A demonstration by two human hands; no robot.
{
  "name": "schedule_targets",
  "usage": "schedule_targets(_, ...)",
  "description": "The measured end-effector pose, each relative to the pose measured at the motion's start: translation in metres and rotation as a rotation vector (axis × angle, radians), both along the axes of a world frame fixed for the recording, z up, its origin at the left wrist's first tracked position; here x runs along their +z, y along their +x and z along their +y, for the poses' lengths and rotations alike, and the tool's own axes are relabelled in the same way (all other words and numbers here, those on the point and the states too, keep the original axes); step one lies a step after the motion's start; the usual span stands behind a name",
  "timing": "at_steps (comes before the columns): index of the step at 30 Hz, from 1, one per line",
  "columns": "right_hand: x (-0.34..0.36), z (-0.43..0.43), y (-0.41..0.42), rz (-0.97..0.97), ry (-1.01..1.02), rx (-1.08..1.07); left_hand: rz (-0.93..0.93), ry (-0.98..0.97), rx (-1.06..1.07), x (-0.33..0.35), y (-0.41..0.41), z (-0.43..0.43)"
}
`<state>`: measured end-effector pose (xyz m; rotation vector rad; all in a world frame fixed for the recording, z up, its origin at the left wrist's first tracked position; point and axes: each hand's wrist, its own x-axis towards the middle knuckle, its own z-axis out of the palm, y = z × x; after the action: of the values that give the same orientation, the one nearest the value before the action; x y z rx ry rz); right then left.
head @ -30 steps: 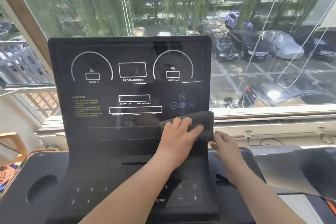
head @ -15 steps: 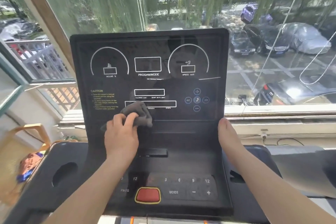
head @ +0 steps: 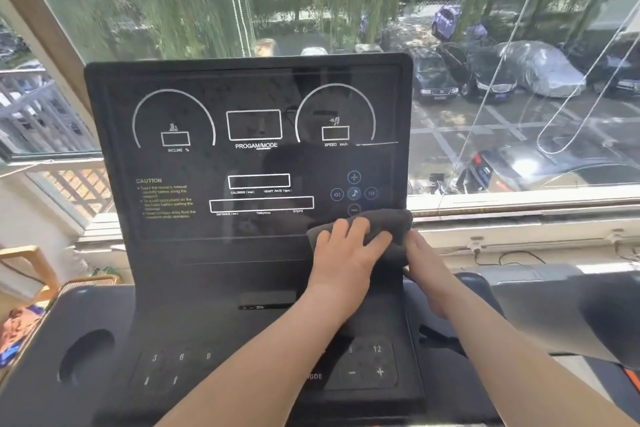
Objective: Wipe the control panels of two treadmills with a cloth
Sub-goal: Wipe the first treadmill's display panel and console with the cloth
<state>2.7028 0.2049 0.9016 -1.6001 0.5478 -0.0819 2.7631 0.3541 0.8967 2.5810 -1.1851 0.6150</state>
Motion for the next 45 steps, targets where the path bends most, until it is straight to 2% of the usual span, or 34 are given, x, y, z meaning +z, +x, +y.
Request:
schedule_targets(5,0.001,0.014,0.002,0.059,-0.059,-0.11,-0.079,0.093,-0.184,-0.008,0.022,0.034)
schedule_targets(8,0.011,0.032,0.004,0.142,-0.319,-0.402,-0.111,0.103,-0.19,-0.006,0.034,0.069)
schedule_targets(10,0.025,0.053,0.008,0.058,-0.527,-0.503,-0.112,0.093,-0.171,-0.005,0.044,0.099)
schedule_targets(12,0.041,0.084,0.018,-0.174,-0.702,-0.459,-0.11,0.088,-0.145,-0.003,0.056,0.136)
schedule_targets(14,0.055,0.125,0.034,-0.342,-0.684,-0.289,-0.105,0.084,-0.121,0.001,0.069,0.176)
schedule_targets(17,0.07,0.188,0.066,-0.353,-0.599,0.01,-0.114,0.081,-0.076,0.001,0.091,0.235)
schedule_targets(19,0.08,0.22,0.085,-0.343,-0.594,0.129,-0.115,0.062,-0.026,0.003,0.107,0.27)
schedule_targets(21,0.09,0.238,0.1,-0.397,-0.638,0.158,-0.112,0.021,0.024,0.013,0.123,0.297)
schedule_targets(26,0.143,0.217,0.144,-0.663,-1.123,0.033,-0.215,-0.123,0.049,0.067,0.173,0.317)
schedule_targets(28,0.176,0.198,0.165,-0.6,-1.29,0.018,-0.244,-0.249,0.135,0.101,0.195,0.302)
schedule_targets(30,0.204,0.183,0.183,-0.443,-1.388,0.019,-0.238,-0.361,0.243,0.134,0.208,0.28)
schedule_targets(32,0.217,0.17,0.199,-0.324,-1.381,0.026,-0.183,-0.479,0.358,0.156,0.211,0.257)
schedule_targets(35,0.208,0.166,0.209,-0.334,-1.354,-0.043,-0.146,-0.535,0.44,0.151,0.195,0.231)
schedule_targets(38,0.198,0.171,0.212,-0.4,-1.331,-0.118,-0.167,-0.402,0.255,0.105,0.164,0.217)
schedule_targets(41,0.2,0.166,0.21,-0.386,-1.346,-0.076,-0.215,-0.115,-0.073,0.057,0.134,0.213)
schedule_targets(43,0.206,0.159,0.204,-0.346,-1.343,0.026,-0.276,0.066,-0.292,0.058,0.139,0.22)
schedule_targets(45,0.213,0.146,0.197,-0.334,-1.333,0.159,-0.373,0.101,-0.354,0.085,0.162,0.225)
